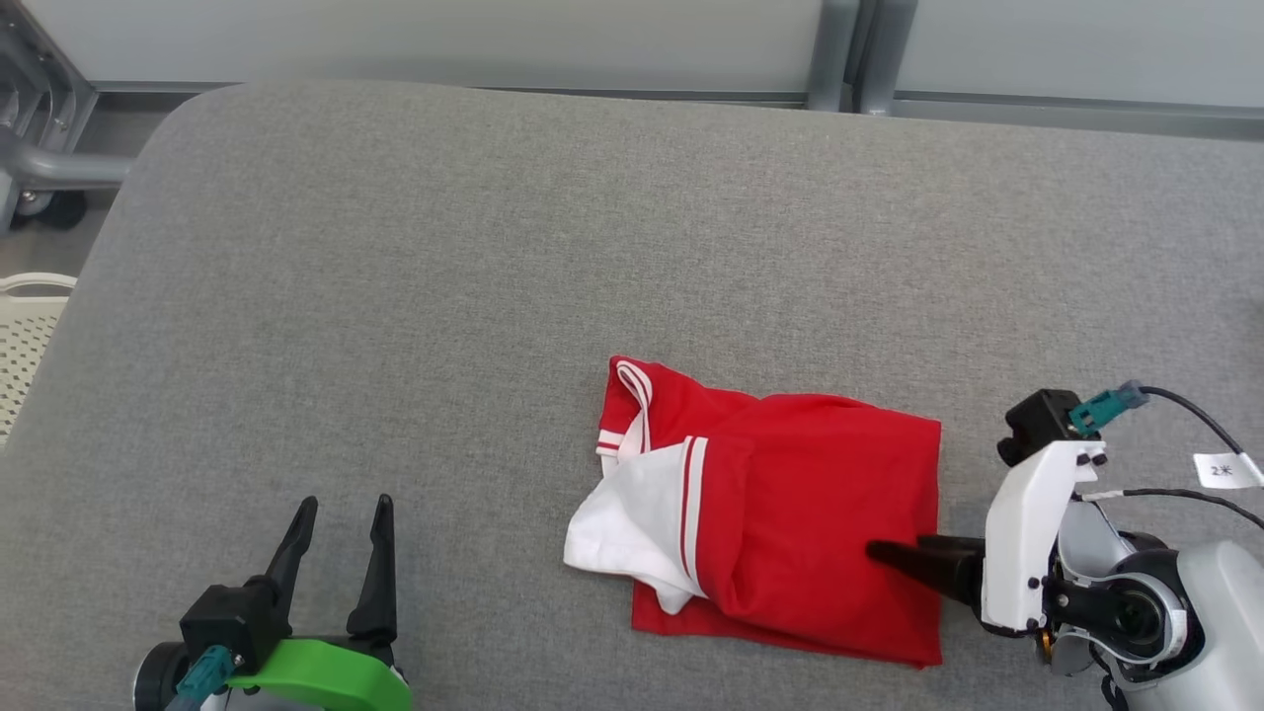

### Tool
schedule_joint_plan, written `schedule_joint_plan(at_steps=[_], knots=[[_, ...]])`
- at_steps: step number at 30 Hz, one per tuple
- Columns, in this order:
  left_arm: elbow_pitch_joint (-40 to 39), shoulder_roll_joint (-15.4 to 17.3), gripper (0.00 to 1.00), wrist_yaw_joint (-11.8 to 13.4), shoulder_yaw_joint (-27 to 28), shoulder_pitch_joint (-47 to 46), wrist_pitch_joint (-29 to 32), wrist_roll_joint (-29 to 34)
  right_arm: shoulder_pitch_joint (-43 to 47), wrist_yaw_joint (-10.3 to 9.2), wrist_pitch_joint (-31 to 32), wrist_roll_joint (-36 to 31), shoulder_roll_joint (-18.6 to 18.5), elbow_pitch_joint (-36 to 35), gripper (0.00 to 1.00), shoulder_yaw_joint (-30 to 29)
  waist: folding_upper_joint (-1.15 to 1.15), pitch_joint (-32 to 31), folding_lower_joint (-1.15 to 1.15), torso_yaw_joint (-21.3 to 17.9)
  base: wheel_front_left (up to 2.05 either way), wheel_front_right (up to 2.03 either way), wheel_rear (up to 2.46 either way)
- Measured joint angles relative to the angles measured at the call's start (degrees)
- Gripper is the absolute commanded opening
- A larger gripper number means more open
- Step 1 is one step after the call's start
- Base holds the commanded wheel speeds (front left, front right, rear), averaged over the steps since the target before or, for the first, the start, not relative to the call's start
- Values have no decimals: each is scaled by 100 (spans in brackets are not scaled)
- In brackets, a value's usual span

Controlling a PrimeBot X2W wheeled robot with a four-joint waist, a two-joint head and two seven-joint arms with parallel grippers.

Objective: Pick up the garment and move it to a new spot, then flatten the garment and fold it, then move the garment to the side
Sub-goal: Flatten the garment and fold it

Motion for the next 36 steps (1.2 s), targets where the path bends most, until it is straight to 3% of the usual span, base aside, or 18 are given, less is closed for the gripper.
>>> schedule_joint_plan(at_steps=[6, 13, 14, 15, 21, 27, 31, 32, 33, 34, 36], knots=[[34, -75, 100, -34, 18, -54, 1, 8, -102, 0, 918, -554, 11, -4, 100, -5, 0, -18, 0, 149, 0, 0, 0], [67, -174, 100, -66, 48, -72, 1, 19, -345, 0, 1241, -871, 424, 14, 100, -56, 0, 21, 0, 269, 0, 0, 0], [69, -187, 100, -79, 48, -74, 0, 27, -370, 1, 1251, -911, 459, 2, 40, -10, 0, 28, 0, 285, 0, 0, 0], [73, -202, 100, -80, 48, -76, 1, 38, -399, 1, 1250, -940, 488, -2, 0, 8, 0, 35, 0, 300, 0, 0, 0], [66, -250, 100, -90, 182, -75, 0, 55, -405, 0, 1121, -914, 274, -183, 0, 87, 0, 58, 0, 285, 0, 0, 0], [65, -247, 100, -112, 271, -66, 0, 98, -577, 1, 853, -894, -372, -448, 0, 14, 0, 45, 0, 95, 0, 0, 0], [64, -257, 100, -124, 312, -74, 0, 100, -625, 1, 843, -791, -250, -288, 0, -268, 0, 2, 0, -28, 0, 0, 0], [64, -271, 100, -125, 310, -76, 0, 101, -619, 0, 854, -790, -171, -274, 36, -282, 0, -7, 0, -47, 0, 0, 0], [60, -290, 100, -130, 304, -77, 0, 101, -595, 1, 884, -789, -102, -268, 88, -257, 0, -13, 0, -63, 0, 0, 0], [59, -302, 100, -131, 292, -77, 1, 101, -541, 1, 923, -791, -54, -269, 100, -213, 0, -15, 0, -76, 0, 0, 0], [57, -311, 100, -132, 263, -77, 0, 109, -417, 1, 981, -812, 0, -276, 100, -129, 0, -4, 0, -85, 0, 0, 0]])
